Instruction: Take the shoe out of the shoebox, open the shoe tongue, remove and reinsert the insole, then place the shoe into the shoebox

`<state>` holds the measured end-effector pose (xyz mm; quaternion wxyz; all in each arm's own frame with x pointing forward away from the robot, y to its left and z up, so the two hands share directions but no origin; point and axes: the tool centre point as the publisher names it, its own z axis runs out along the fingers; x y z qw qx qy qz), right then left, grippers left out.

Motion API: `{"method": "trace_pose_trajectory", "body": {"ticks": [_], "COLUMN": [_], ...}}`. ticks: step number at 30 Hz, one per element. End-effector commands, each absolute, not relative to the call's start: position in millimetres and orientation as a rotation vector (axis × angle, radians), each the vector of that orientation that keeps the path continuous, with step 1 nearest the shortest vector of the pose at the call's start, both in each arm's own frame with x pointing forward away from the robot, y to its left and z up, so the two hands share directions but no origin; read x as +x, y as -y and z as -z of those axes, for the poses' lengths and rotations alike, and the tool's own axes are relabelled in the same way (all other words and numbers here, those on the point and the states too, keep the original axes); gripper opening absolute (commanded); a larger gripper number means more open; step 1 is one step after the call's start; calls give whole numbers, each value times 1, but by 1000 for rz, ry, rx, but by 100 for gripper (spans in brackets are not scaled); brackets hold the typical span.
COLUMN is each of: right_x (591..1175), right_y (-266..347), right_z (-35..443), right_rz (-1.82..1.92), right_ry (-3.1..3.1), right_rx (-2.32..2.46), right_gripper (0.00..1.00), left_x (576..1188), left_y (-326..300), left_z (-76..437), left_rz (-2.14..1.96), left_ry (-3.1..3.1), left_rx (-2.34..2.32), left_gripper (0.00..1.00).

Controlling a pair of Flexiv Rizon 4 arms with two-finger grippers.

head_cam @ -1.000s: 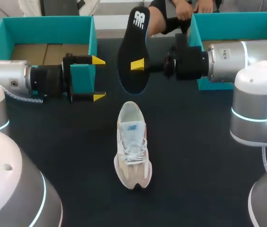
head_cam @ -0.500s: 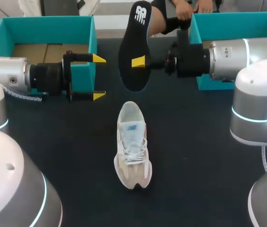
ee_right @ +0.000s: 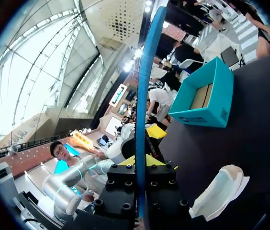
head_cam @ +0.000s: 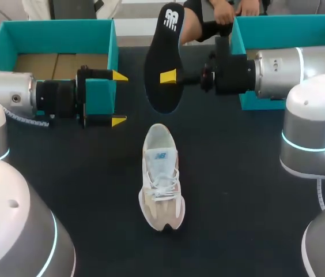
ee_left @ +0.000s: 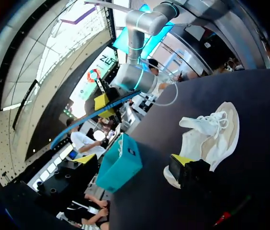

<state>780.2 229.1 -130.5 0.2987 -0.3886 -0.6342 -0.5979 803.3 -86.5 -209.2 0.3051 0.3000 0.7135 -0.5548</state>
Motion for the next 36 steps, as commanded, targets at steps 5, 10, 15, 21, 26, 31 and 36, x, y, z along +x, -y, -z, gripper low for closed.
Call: {"method": "trace_pose_trajectory", "body": {"ticks": [5,10,15,21,26,31,36], "right_x": [789,790,790,790,790,798,803], "right_y": [-238,-239,-239,-239,-239,-242,-238], "right_z": [155,180,180,180,180,209,237], "right_rz": [1729,1786,1786,1786,1786,1698,1697], "right_ry": [1947,2001,2001,2001,2001,2121,2154], "right_rx": [-753,-714,-714,-714,-714,-619,-545], "right_gripper": [0,0,0,0,0,0,0], "left_x": [796,788,781,785,789,793,796], "left_y": [78,75,73,71,71,73,80], "left_z": [244,274,299,329,349,368,371], "left_rz": [1444,1429,1392,1343,1331,1320,1314], "left_ry": [-2129,-2200,-2270,-2311,-2351,-2376,-2387], "left_rx": [727,704,683,649,603,569,522], "left_gripper": [100,100,100,100,100,100,100]}}
